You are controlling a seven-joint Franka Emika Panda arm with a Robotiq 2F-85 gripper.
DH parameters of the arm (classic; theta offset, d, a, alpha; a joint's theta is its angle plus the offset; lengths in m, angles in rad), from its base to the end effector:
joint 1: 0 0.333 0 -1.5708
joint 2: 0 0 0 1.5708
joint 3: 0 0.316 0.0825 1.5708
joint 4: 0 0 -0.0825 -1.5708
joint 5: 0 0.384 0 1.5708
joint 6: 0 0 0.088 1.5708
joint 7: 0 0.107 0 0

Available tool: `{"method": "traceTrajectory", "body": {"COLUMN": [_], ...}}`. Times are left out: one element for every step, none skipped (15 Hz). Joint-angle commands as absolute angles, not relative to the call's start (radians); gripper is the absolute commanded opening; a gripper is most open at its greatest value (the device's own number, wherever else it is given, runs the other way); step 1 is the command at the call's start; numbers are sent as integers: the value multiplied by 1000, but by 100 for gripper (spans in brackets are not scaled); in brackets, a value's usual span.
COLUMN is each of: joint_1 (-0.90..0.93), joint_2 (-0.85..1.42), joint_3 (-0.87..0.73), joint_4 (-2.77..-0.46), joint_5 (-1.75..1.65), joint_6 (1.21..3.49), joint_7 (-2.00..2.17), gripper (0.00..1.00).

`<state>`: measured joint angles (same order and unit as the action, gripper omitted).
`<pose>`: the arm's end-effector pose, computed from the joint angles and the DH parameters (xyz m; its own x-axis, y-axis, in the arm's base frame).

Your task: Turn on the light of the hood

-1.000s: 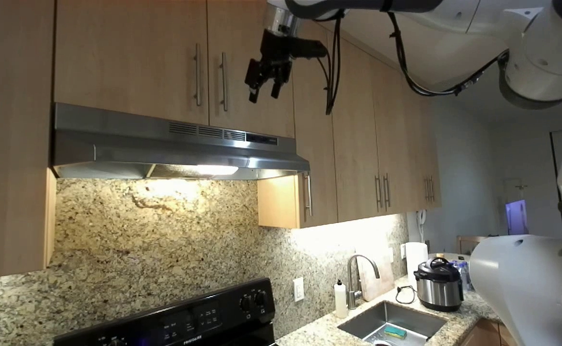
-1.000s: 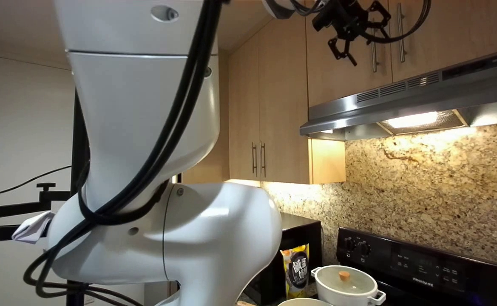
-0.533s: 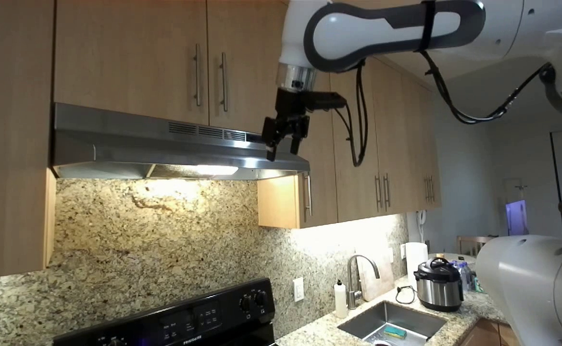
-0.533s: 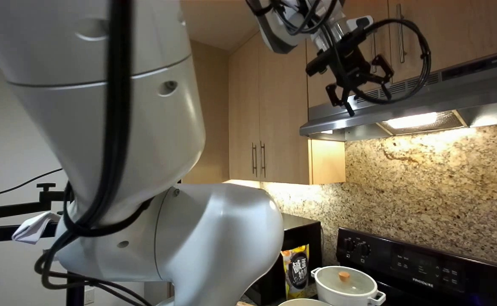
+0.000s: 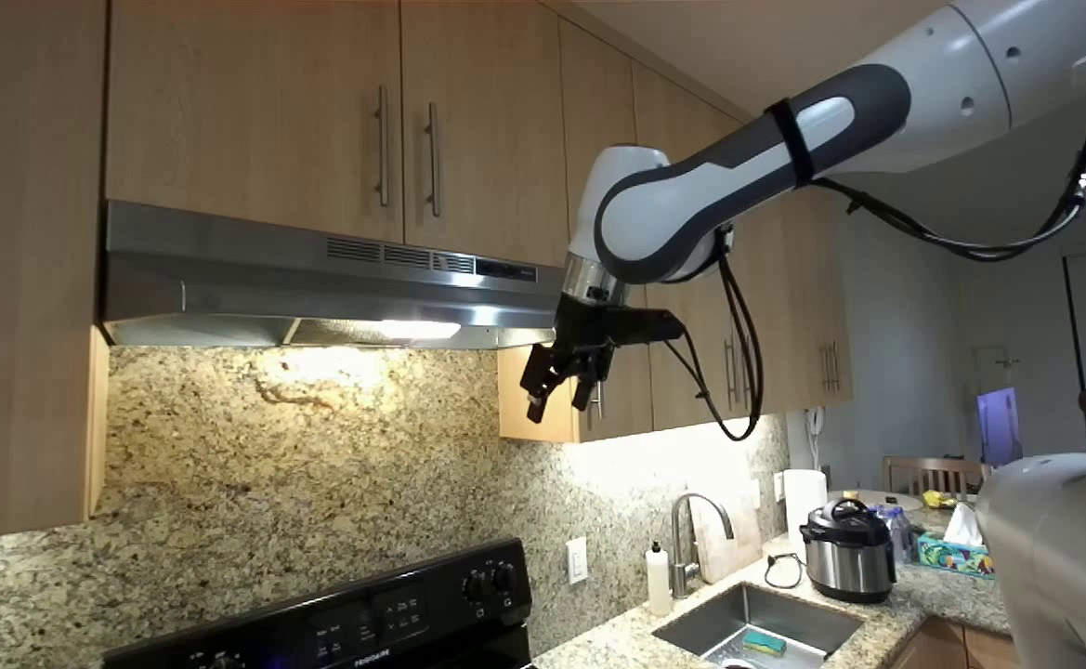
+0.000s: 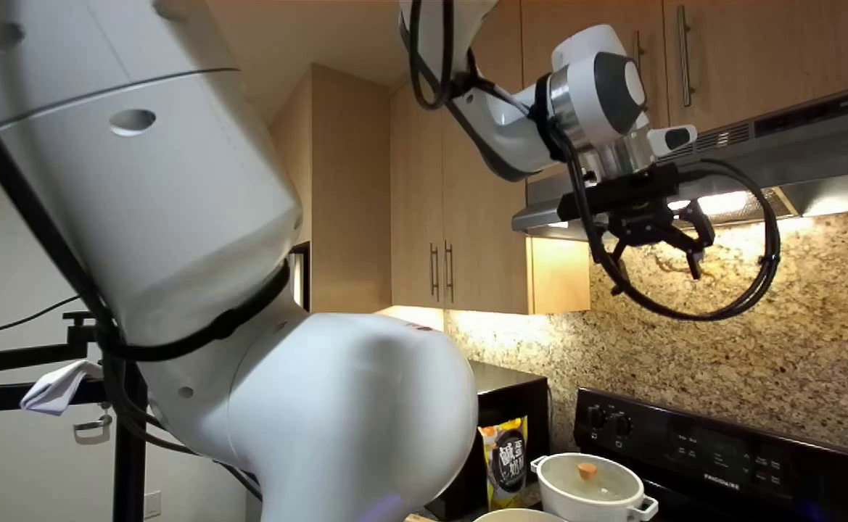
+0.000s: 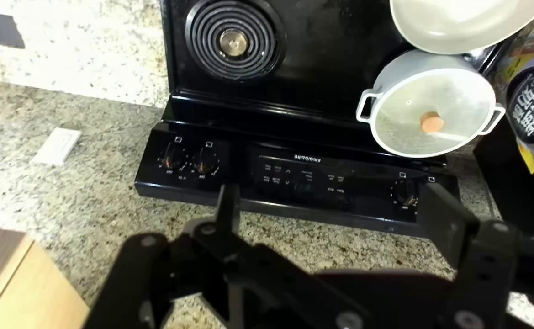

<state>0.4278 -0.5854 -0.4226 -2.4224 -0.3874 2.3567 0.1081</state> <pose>0.4285 -0.0256 0.5479 0.8730 0.1209 0.4725 0.0885 -0.9920 0.0904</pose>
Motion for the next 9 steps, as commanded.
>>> {"method": "traceTrajectory", "body": {"joint_1": [277, 253, 233, 216, 195, 180, 166, 153, 141], "joint_2": [-492, -471, -455, -442, -429, -421, -413, -412, -410], "joint_3": [-286, -255, -223, -191, -160, -134, -113, -89, -69], "joint_4": [-2472, -2479, -2481, -2484, -2485, -2485, -2485, -2486, -2486], "joint_5": [-186, -144, -115, -93, -86, -78, -72, -73, -78], "joint_6": [2397, 2386, 2373, 2355, 2337, 2319, 2303, 2276, 2250], "joint_7": [-12, -31, -41, -46, -43, -34, -33, -23, -15], "gripper": [100, 100, 100, 100, 100, 100, 100, 100, 100]}}
